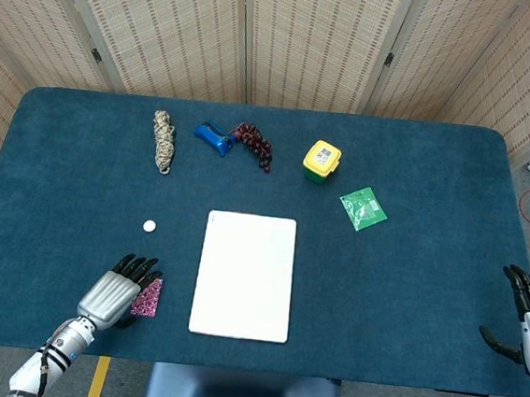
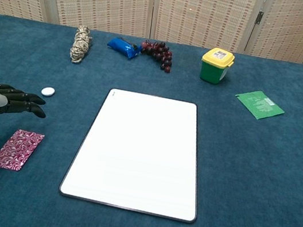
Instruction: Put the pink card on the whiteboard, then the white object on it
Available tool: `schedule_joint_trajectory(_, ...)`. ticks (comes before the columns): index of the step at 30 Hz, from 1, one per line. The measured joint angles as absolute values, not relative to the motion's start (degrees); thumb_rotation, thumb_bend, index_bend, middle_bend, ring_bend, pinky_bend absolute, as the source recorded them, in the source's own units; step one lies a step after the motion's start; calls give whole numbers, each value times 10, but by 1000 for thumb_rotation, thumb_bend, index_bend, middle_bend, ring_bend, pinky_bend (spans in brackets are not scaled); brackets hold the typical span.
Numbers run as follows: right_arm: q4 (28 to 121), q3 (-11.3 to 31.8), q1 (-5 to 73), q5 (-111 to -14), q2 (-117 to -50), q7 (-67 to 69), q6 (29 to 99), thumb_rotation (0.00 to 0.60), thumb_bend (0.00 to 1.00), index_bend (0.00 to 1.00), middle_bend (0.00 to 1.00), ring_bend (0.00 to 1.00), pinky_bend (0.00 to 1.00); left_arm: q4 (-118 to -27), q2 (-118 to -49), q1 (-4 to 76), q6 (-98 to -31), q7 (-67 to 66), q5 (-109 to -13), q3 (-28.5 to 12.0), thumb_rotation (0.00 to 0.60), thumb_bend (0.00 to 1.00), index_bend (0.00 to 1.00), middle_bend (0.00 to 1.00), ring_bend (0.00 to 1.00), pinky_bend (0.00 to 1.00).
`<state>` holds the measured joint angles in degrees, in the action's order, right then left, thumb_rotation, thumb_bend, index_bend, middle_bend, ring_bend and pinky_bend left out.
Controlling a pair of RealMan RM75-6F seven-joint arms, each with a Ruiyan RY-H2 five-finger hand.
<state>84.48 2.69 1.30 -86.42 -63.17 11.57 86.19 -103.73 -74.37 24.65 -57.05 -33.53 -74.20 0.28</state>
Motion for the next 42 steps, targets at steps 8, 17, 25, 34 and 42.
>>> schedule_joint_trajectory(8, 837, 27, 13, -862, -634, 119, 858, 600, 232, 38, 103, 97, 0, -1049, -750, 268, -549, -362, -683, 4, 600, 284, 144, 19, 0, 0)
schedule_joint_trajectory(17, 829, 28, 13, -859, -636, 124, 855, 600, 232, 38, 103, 97, 0, -1053, -764, 296, -543, -390, -614, 1, 600, 286, 144, 6, 0, 0)
schedule_joint_trajectory(25, 826, 29, 15, -857, -637, 126, 851, 600, 232, 38, 103, 97, 0, -1050, -775, 314, -554, -403, -576, 2, 600, 287, 162, 5, 0, 0)
schedule_joint_trajectory(34, 825, 29, 15, -856, -637, 127, 849, 600, 232, 38, 103, 96, 0, -1043, -780, 325, -566, -406, -555, 10, 600, 287, 178, 5, 0, 0)
schedule_joint_trajectory(42, 826, 29, 15, -857, -637, 127, 850, 600, 232, 38, 103, 95, 0, -1042, -782, 329, -574, -403, -547, 21, 600, 287, 189, 5, 0, 0)
